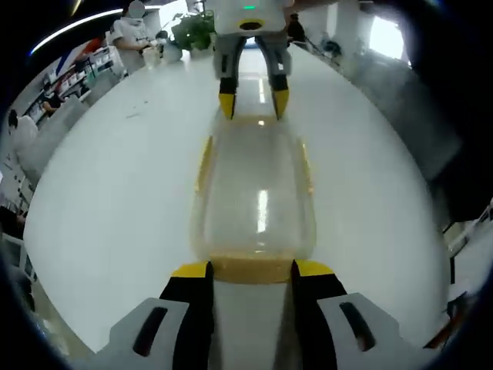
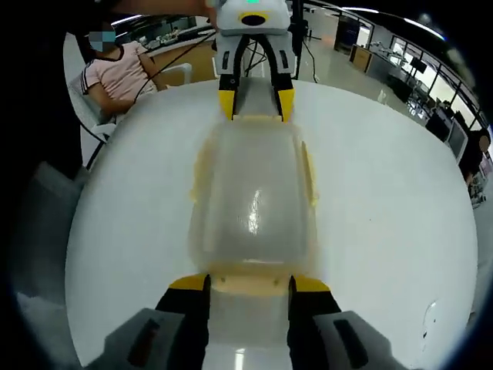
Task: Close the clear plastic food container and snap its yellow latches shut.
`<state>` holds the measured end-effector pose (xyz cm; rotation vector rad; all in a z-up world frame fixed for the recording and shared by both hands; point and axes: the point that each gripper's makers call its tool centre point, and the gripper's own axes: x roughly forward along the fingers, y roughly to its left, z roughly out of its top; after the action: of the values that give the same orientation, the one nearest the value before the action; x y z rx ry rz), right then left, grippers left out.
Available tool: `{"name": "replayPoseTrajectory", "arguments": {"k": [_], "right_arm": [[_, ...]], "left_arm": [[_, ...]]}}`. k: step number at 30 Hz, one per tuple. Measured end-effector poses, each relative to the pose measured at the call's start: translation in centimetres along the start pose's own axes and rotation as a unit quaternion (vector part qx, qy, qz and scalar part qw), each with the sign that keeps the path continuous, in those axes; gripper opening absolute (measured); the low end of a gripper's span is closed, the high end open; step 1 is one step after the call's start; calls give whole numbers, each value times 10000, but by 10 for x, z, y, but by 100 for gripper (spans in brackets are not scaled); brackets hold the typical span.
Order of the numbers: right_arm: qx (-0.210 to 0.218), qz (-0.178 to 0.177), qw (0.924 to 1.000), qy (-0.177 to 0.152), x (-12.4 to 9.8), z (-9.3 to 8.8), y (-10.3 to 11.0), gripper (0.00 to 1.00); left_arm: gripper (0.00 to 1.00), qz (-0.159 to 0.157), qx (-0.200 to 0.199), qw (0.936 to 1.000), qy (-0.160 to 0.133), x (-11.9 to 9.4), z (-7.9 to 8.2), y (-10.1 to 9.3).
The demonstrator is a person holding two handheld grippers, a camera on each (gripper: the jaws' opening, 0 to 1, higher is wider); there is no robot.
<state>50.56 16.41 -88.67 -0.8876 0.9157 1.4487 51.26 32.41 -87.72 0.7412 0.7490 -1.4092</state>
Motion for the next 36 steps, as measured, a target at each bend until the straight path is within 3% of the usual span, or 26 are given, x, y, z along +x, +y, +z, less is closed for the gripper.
{"name": "replayPoseTrajectory", "arguments": {"k": [5,11,17,28,36], "right_arm": [[-100,-209,9996,-139,2,1,-7,38],[-130,-209,9991,-360,2,1,-7,38],[-206,-178,9995,-135,4,3,-8,38],[-104,-192,9998,-32,5,2,-10,36],[-23,-235,9997,-56,4,2,-12,35]], "left_arm": [[38,0,42,10000,15,0,-1,0],[38,4,121,9999,51,1,-2,-1],[39,-15,140,9999,-62,1,-3,0],[36,-9,47,9999,-104,3,-6,3],[35,-31,14,10000,47,3,-5,6]]}}
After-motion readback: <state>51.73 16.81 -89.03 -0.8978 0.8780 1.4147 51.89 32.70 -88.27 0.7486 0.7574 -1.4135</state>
